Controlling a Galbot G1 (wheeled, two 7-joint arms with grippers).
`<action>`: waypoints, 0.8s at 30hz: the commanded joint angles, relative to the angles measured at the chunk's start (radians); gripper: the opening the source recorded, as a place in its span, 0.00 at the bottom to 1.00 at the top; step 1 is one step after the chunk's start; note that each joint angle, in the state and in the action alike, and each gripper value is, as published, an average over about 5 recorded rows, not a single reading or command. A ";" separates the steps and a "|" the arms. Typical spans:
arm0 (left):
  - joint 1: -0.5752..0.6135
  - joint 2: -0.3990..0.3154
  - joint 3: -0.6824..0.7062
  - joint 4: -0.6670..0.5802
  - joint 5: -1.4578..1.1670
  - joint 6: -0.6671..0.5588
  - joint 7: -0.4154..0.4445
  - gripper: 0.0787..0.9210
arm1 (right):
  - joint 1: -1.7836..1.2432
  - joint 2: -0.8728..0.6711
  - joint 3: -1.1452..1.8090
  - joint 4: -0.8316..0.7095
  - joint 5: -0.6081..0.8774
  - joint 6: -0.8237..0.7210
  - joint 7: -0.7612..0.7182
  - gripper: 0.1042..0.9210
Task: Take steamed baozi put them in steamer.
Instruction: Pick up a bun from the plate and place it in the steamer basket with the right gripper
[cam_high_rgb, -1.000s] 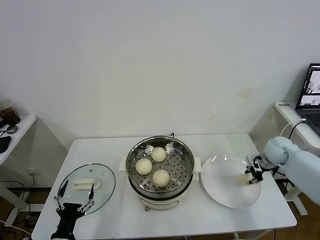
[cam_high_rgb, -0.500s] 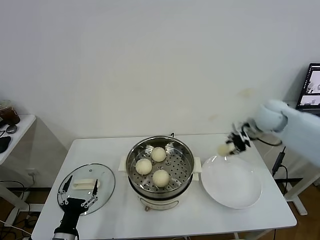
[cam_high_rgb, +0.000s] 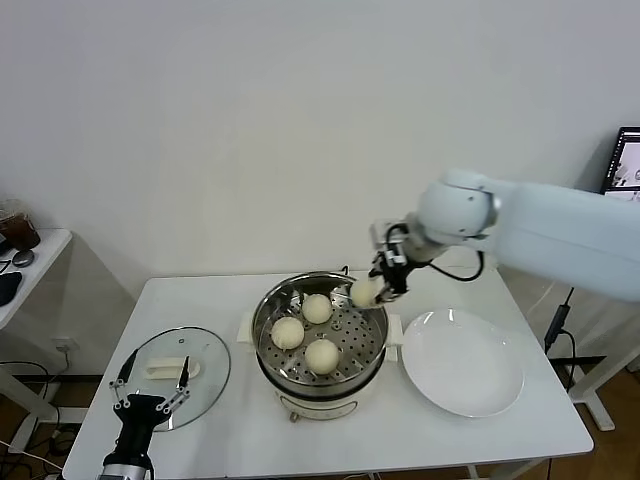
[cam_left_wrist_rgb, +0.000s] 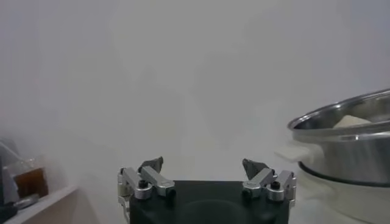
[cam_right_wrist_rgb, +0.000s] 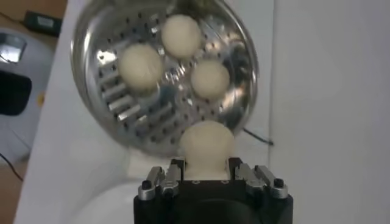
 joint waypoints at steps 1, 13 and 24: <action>-0.001 -0.003 -0.005 0.002 0.000 0.000 -0.001 0.88 | -0.108 0.163 -0.054 -0.070 0.054 -0.116 0.092 0.43; -0.010 -0.004 -0.009 0.008 0.001 0.004 0.000 0.88 | -0.230 0.181 0.007 -0.164 -0.036 -0.114 0.081 0.43; -0.007 -0.007 -0.007 0.011 0.002 0.000 -0.001 0.88 | -0.258 0.159 0.039 -0.158 -0.047 -0.113 0.101 0.47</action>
